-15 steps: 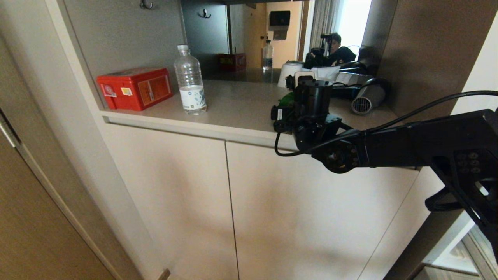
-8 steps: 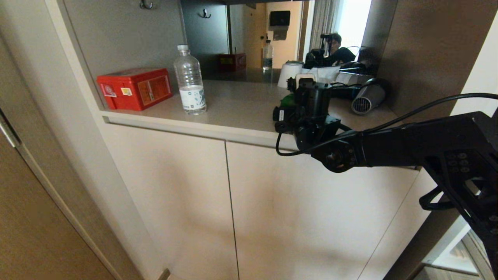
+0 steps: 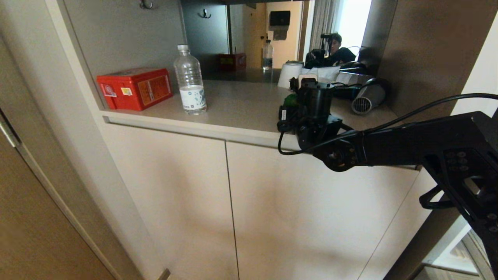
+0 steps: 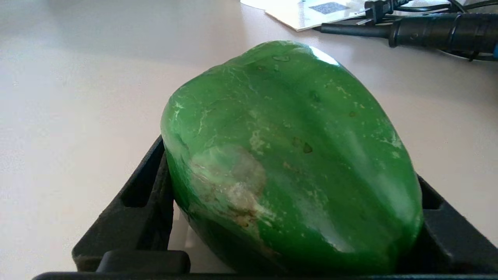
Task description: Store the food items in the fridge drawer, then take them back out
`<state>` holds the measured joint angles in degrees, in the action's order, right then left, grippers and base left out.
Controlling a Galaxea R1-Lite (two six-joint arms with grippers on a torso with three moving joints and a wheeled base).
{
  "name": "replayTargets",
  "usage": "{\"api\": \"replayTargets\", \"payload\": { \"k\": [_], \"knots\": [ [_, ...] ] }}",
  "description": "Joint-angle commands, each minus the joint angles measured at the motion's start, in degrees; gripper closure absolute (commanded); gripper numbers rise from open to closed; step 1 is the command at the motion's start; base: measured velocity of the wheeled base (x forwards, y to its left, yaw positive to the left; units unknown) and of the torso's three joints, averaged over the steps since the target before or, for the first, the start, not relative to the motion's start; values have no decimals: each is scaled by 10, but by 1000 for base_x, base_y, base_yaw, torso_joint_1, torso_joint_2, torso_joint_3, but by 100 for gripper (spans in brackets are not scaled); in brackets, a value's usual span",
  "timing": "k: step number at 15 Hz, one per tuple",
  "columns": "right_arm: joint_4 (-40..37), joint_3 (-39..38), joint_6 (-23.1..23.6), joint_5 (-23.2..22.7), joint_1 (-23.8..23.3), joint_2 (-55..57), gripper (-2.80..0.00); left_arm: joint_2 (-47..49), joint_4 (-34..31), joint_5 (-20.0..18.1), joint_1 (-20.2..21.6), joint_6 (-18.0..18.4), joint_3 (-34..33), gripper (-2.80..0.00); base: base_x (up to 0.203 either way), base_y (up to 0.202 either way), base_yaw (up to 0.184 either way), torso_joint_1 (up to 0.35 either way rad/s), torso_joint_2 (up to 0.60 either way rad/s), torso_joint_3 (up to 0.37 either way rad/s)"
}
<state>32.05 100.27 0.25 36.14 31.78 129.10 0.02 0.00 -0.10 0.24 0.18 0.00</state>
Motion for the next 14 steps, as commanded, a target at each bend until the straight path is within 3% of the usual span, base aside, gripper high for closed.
{"api": "replayTargets", "payload": {
  "k": [1,5,8,14],
  "knots": [
    [1,-2,1,3,0,-12,0,0,0,0,0,0,0,0,0,0,0,0,0,0],
    [-2,-18,2,3,3,-60,0,0,0,0,0,0,0,0,0,0,0,0,0,0],
    [-3,-76,1,4,6,-113,0,0,0,0,0,0,0,0,0,0,0,0,0,0],
    [1,-331,-7,18,29,-299,0,0,0,0,0,0,0,0,0,0,0,0,0,0]
  ]
}}
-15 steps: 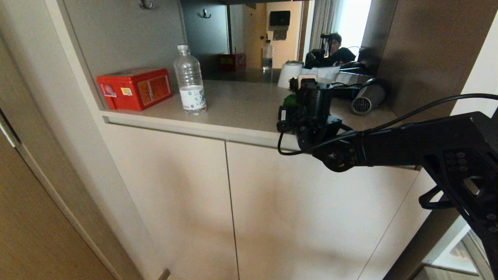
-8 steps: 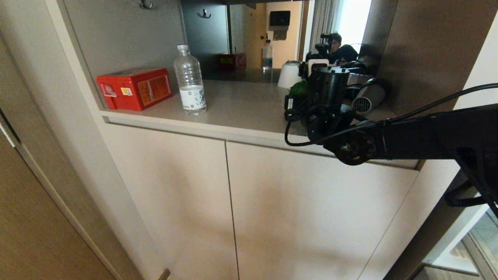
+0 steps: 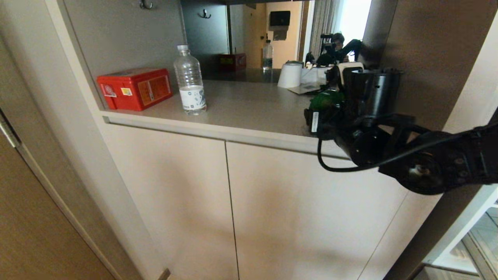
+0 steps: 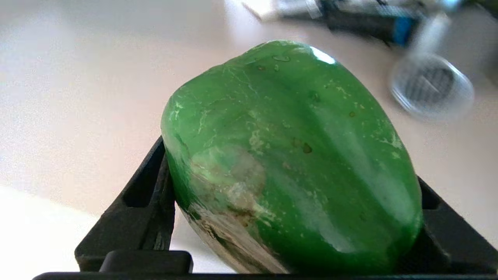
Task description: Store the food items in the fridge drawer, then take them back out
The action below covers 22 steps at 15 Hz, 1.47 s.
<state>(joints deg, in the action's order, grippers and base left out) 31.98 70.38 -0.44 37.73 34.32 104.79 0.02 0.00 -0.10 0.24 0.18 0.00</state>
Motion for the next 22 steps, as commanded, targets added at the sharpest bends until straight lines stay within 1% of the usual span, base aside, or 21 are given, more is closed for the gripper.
{"api": "replayTargets", "payload": {
  "k": [1,5,7,9,13,22],
  "knots": [
    [4,-87,-2,4,7,-98,0,0,0,0,0,0,0,0,0,0,0,0,0,0],
    [9,-265,-24,5,12,-238,0,0,0,0,0,0,0,0,0,0,0,0,0,0],
    [11,-330,-40,-4,13,-293,0,0,0,0,0,0,0,0,0,0,0,0,0,0],
    [12,-377,-45,-13,14,-328,0,0,0,0,0,0,0,0,0,0,0,0,0,0],
    [12,-412,-48,-17,15,-350,0,0,0,0,0,0,0,0,2,3,-21,0,1,-1],
    [12,-443,-44,-17,16,-381,0,0,0,0,0,0,0,0,1,7,-169,3,4,1]
  ]
}}
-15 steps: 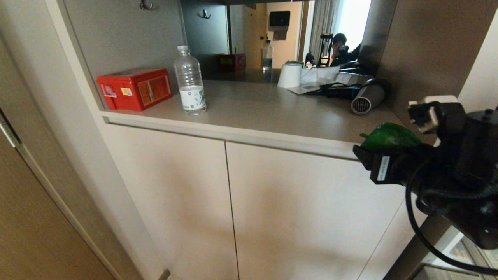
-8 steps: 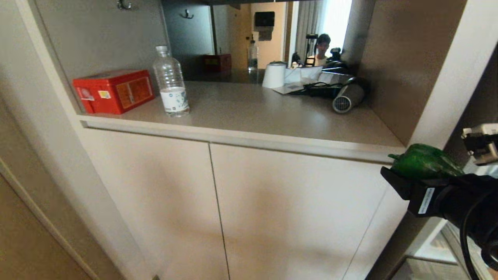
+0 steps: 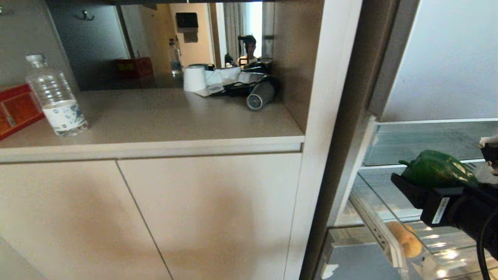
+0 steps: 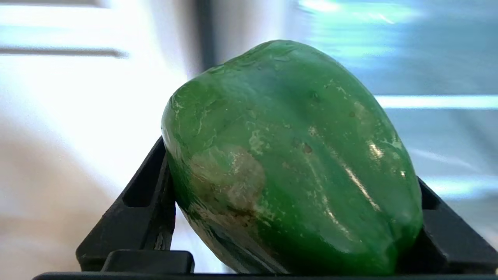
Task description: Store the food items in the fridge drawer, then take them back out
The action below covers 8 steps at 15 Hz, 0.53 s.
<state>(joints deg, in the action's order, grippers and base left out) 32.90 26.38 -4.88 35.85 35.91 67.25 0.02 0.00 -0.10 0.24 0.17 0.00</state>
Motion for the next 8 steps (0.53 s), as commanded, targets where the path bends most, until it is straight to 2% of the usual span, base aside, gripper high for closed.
{"api": "replayTargets", "payload": {
  "k": [1,6,8],
  "knots": [
    [2,-8,0,2,0,-12,0,0,0,0,0,0,0,0,-2,13,-176,-1,5,1],
    [2,-31,-2,-1,-1,-19,0,0,0,0,0,0,0,0,-1,6,-177,2,3,3],
    [-1,-28,-2,-16,-2,-13,0,0,0,0,0,0,0,0,-3,7,-176,4,4,3]
  ]
}}
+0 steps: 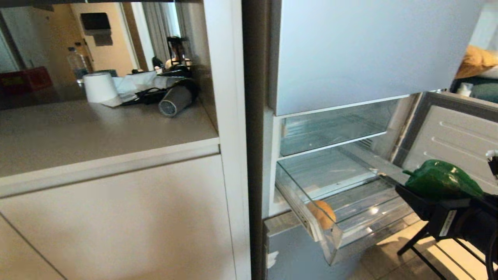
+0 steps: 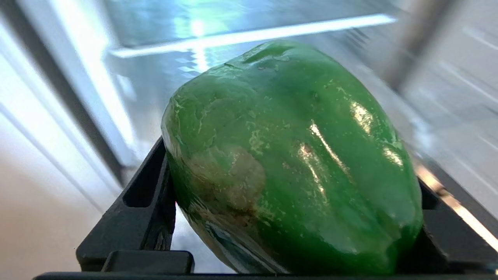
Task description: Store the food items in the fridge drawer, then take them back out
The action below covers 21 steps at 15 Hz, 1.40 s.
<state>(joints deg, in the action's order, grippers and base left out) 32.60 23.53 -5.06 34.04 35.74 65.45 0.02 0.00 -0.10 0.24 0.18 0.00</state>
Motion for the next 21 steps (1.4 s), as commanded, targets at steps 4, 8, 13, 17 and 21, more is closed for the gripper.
{"api": "replayTargets", "payload": {
  "k": [4,8,13,17,21],
  "knots": [
    [3,61,-16,-14,-38,108,0,0,0,0,0,0,0,0,-1,4,-84,0,2,2],
    [-11,237,-103,-17,-82,285,0,0,0,0,0,0,0,0,0,0,0,0,0,0],
    [-137,446,-242,-22,-116,455,0,0,0,0,0,0,0,0,0,0,0,0,0,0],
    [-150,461,-303,-71,-152,517,0,0,0,0,0,0,0,0,0,0,0,0,0,0],
    [-137,490,-308,-105,-191,561,0,0,0,0,0,0,0,0,0,0,0,0,0,0]
  ]
}}
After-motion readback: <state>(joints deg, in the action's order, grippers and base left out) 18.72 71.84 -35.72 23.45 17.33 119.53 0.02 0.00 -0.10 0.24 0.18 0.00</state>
